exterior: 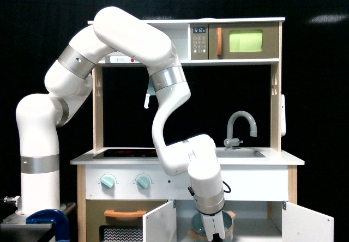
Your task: Put the bowl inside the kitchen cabinet
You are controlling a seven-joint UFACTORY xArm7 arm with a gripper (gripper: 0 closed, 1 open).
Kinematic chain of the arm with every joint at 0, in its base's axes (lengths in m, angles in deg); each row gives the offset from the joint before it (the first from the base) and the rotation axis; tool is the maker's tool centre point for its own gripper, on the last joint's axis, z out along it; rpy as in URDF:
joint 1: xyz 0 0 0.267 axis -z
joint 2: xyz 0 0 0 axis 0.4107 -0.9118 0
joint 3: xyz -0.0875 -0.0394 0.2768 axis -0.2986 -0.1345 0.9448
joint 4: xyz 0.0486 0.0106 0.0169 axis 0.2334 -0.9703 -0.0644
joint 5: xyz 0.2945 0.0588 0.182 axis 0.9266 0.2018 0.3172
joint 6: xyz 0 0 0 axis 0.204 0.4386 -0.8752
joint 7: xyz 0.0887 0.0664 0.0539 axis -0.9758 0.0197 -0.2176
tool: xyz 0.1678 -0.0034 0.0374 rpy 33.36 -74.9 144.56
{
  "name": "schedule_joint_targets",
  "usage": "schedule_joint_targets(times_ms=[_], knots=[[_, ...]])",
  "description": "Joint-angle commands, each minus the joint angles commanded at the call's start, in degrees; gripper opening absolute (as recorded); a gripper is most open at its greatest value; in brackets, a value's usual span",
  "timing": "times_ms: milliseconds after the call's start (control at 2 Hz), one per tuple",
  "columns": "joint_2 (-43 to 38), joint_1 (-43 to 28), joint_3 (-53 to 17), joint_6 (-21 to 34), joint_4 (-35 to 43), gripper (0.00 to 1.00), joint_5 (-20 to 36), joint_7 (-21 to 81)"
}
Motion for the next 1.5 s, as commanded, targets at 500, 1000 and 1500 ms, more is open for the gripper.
schedule_joint_targets(times_ms=[500,1000,1500], knots=[[0.16,-1.27,3.48,-2.92,1.37,0.0,0.12,-3.7],[-0.93,-1.01,6.46,-5.67,1.06,0.0,2.44,-2.35],[-1.46,-0.25,7.62,-6.69,0.21,0.0,4.0,-0.28]])
